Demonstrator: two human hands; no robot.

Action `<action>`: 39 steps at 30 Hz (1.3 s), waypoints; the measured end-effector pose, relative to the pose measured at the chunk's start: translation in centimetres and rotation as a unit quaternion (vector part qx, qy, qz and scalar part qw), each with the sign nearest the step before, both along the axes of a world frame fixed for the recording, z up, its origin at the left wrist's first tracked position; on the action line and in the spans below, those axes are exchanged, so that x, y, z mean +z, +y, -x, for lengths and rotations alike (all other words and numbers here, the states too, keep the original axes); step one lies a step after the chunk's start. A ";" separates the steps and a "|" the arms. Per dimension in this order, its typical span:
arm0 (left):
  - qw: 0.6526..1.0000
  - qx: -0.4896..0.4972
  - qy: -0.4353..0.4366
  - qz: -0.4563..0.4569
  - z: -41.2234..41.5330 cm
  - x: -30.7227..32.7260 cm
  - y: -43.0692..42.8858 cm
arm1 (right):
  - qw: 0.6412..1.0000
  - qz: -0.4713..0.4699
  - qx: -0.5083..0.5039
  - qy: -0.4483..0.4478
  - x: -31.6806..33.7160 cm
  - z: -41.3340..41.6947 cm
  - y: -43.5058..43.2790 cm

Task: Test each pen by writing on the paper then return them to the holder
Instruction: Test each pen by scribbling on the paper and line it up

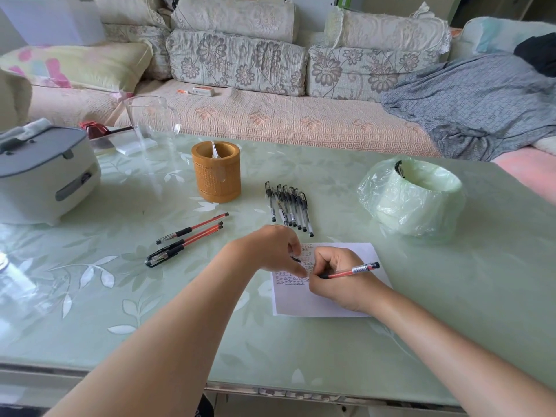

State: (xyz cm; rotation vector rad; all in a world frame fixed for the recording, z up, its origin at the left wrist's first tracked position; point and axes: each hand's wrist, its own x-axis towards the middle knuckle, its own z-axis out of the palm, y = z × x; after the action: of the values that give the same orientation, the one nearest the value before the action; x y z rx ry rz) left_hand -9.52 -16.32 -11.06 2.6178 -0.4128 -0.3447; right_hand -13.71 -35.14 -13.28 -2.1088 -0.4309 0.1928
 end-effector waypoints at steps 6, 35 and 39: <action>1.000 0.001 -0.004 0.006 0.0 -0.3 0.0 | 1.000 -0.003 -0.005 -0.016 0.0 0.1 0.0; 1.000 0.001 0.005 0.001 0.0 0.1 -0.1 | 1.000 -0.005 0.012 -0.002 -0.1 0.2 -0.1; 1.000 0.004 0.009 0.006 0.1 0.1 0.0 | 1.000 -0.004 0.016 0.009 -0.1 0.2 -0.2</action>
State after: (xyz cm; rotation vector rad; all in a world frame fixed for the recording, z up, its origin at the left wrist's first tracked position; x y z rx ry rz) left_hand -9.61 -16.34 -10.98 2.6012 -0.3981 -0.3626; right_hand -13.90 -35.37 -13.36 -2.0913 -0.4536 0.2290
